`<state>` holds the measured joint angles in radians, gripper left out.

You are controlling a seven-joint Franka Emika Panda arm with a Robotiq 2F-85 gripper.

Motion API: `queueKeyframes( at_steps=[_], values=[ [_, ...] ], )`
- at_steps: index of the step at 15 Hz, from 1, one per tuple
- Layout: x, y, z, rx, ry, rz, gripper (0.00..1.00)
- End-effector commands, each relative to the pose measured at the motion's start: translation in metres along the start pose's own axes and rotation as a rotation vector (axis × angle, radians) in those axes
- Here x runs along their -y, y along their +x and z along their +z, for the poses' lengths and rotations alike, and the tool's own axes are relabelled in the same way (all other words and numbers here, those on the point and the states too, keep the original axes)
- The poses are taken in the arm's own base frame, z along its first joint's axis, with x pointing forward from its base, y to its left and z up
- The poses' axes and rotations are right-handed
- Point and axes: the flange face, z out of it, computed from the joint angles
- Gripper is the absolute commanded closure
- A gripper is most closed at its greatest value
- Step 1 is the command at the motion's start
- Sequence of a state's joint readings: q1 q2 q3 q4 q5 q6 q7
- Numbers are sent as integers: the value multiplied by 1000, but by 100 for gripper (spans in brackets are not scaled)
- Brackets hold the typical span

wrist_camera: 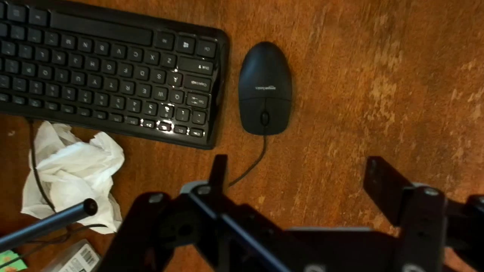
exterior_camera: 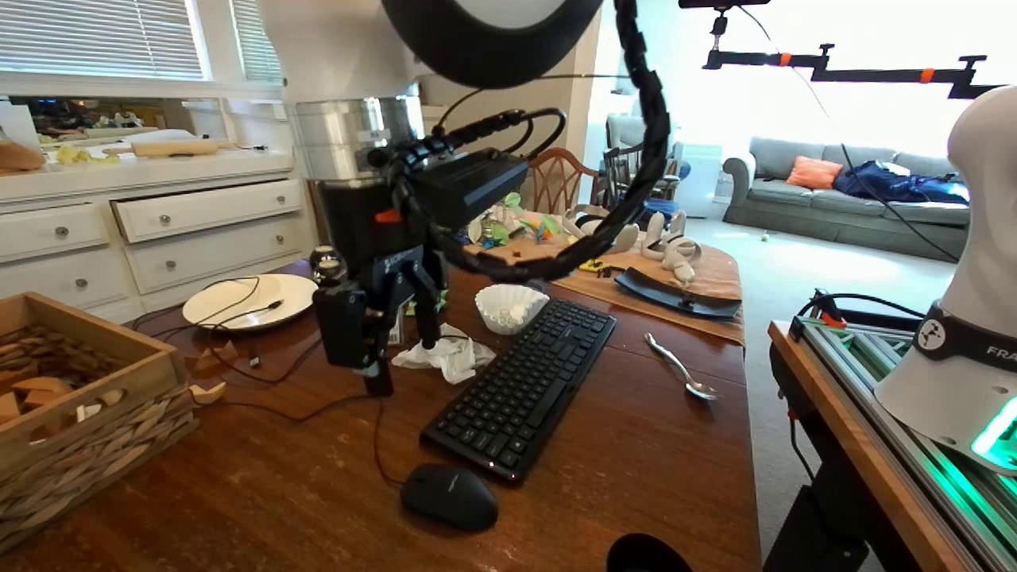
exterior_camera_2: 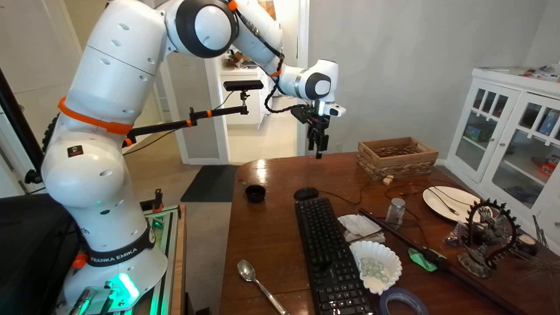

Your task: Press a button on the mouse

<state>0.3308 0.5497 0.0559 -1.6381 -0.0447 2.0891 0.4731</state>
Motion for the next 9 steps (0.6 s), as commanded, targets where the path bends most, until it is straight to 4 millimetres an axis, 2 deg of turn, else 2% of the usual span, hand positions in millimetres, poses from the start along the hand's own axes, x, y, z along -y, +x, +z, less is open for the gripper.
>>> queueKeyframes(
  at_steps=[1, 7, 8, 9],
  values=[
    [-29, -43, -14, -39, -32, 74, 0],
    [-86, -92, -30, 30, -38, 77, 0],
    [-66, -68, -27, 8, -42, 86, 0],
    [-75, -75, -29, 13, -43, 87, 0]
  ],
)
